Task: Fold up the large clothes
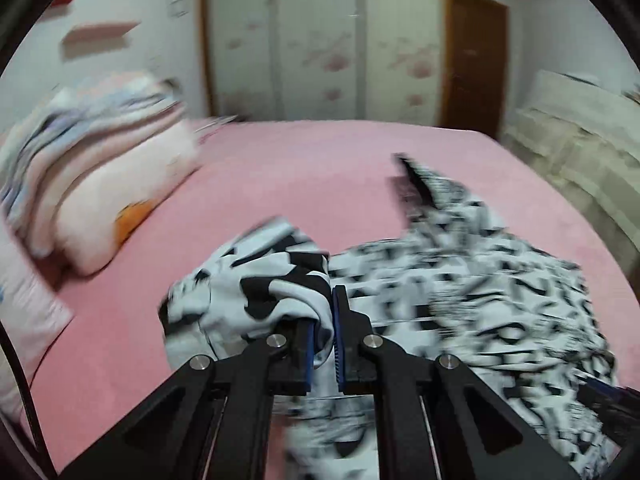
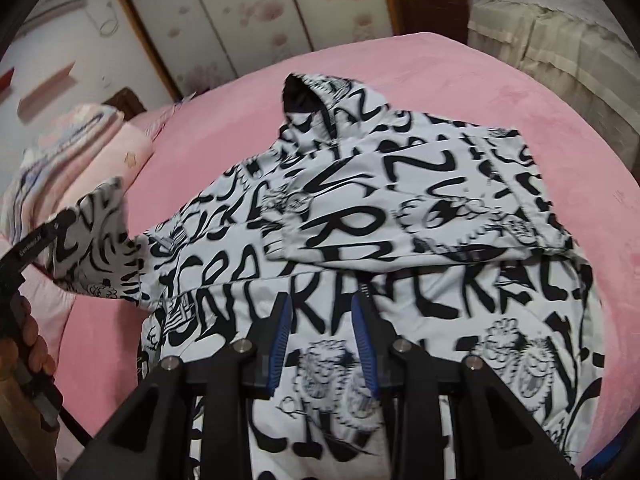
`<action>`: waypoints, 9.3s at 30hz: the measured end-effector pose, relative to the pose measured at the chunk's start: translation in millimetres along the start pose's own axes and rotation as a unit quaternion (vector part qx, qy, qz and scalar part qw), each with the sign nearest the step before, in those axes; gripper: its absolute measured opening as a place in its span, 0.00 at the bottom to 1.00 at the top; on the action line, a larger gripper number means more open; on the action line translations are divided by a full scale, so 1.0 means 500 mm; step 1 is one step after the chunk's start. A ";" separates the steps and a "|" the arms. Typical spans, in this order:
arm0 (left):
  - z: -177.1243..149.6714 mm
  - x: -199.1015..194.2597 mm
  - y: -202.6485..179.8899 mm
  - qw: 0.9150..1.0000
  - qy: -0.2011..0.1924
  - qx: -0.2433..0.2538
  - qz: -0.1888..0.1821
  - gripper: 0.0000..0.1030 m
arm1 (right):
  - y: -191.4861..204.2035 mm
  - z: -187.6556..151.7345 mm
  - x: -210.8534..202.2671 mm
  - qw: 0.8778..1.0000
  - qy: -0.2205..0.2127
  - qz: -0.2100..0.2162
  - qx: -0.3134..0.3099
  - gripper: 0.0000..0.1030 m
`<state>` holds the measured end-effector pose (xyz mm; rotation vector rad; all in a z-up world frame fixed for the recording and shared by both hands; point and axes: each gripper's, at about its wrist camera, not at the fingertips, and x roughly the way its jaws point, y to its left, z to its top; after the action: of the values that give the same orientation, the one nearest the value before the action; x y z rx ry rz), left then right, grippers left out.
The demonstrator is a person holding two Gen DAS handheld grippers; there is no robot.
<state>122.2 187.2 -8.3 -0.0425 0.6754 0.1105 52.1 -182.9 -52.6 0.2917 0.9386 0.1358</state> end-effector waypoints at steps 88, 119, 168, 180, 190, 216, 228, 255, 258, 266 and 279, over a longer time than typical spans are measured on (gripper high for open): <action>-0.279 0.074 -0.003 0.973 0.200 -0.112 -0.038 0.73 | -0.142 0.193 0.253 0.992 0.104 0.060 -0.033 0.22; -0.191 0.167 -0.040 0.979 0.172 -0.107 -0.017 0.73 | -0.110 0.291 0.300 0.986 0.010 -0.076 -0.150 0.40; -0.114 0.328 -0.088 0.978 0.209 -0.026 -0.005 0.72 | -0.185 0.170 0.274 0.992 0.042 -0.078 -0.089 0.28; -0.067 0.088 -0.094 0.988 0.153 0.020 -0.030 0.72 | -0.139 0.160 0.040 0.993 -0.035 -0.040 -0.101 0.31; -0.075 -0.100 -0.078 0.992 0.117 0.014 -0.040 0.73 | -0.119 0.094 -0.137 0.987 -0.079 -0.045 -0.135 0.44; -0.481 -0.139 0.085 0.963 0.260 -0.067 0.000 0.73 | -0.357 -0.219 -0.152 0.993 0.034 -0.078 -0.082 0.55; -0.550 -0.129 0.086 0.948 0.281 -0.141 -0.046 0.73 | -0.454 -0.281 -0.097 0.992 0.123 -0.025 0.018 0.55; -0.573 -0.071 0.035 0.944 0.297 -0.134 -0.052 0.78 | -0.447 -0.333 -0.057 0.987 0.157 0.041 0.022 0.61; -0.571 -0.076 0.023 0.948 0.292 -0.118 -0.048 0.62 | -0.436 -0.332 -0.060 0.988 0.148 0.038 0.004 0.53; -0.550 -0.108 0.004 0.952 0.273 -0.126 -0.050 0.21 | -0.413 -0.316 -0.088 0.993 0.110 0.030 -0.033 0.18; -0.469 -0.193 0.097 0.933 0.247 -0.239 -0.104 0.12 | -0.405 -0.213 -0.232 0.993 0.004 0.115 0.026 0.13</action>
<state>-104.2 209.0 -130.9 -0.6288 1.1297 0.0566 -104.5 -383.7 -83.9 0.4475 0.9165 0.3252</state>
